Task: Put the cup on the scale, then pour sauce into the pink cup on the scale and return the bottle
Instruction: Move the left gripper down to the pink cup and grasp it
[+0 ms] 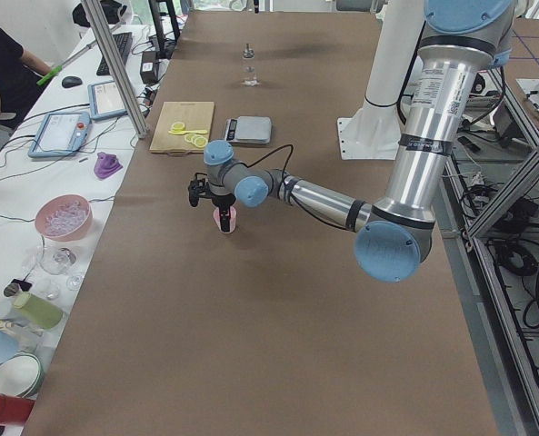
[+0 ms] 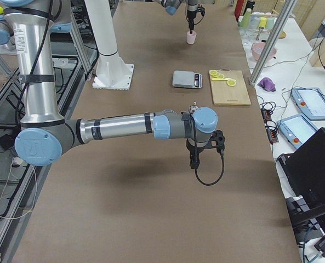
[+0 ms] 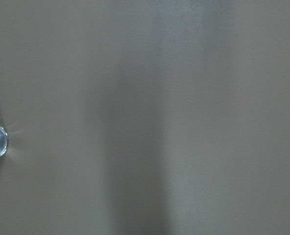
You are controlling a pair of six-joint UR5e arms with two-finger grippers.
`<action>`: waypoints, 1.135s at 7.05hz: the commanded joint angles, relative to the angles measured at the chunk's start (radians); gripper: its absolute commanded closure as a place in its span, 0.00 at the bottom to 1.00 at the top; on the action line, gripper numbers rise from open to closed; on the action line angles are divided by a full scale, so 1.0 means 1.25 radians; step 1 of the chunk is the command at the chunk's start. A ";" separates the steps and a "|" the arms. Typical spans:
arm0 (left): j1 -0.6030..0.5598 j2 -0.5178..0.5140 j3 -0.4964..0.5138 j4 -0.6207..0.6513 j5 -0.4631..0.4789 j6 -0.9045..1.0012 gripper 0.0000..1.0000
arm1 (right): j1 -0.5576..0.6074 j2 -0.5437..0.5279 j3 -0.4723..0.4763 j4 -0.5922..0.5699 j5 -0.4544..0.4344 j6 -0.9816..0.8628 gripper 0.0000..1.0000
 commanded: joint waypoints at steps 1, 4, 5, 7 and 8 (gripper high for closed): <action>0.001 -0.001 0.022 -0.020 0.001 0.001 0.37 | 0.000 0.001 0.000 0.000 0.001 0.000 0.00; 0.007 -0.007 0.031 -0.041 0.001 -0.002 0.84 | 0.000 -0.002 0.000 0.000 -0.001 0.000 0.00; 0.007 -0.008 0.027 -0.041 -0.002 -0.003 1.00 | 0.000 -0.002 0.000 0.000 -0.001 0.000 0.00; 0.006 -0.013 -0.002 -0.021 -0.020 -0.003 1.00 | 0.000 -0.001 0.000 0.000 -0.001 0.000 0.00; -0.025 -0.051 -0.027 0.062 -0.063 -0.004 1.00 | 0.000 -0.001 -0.001 0.000 -0.001 0.000 0.00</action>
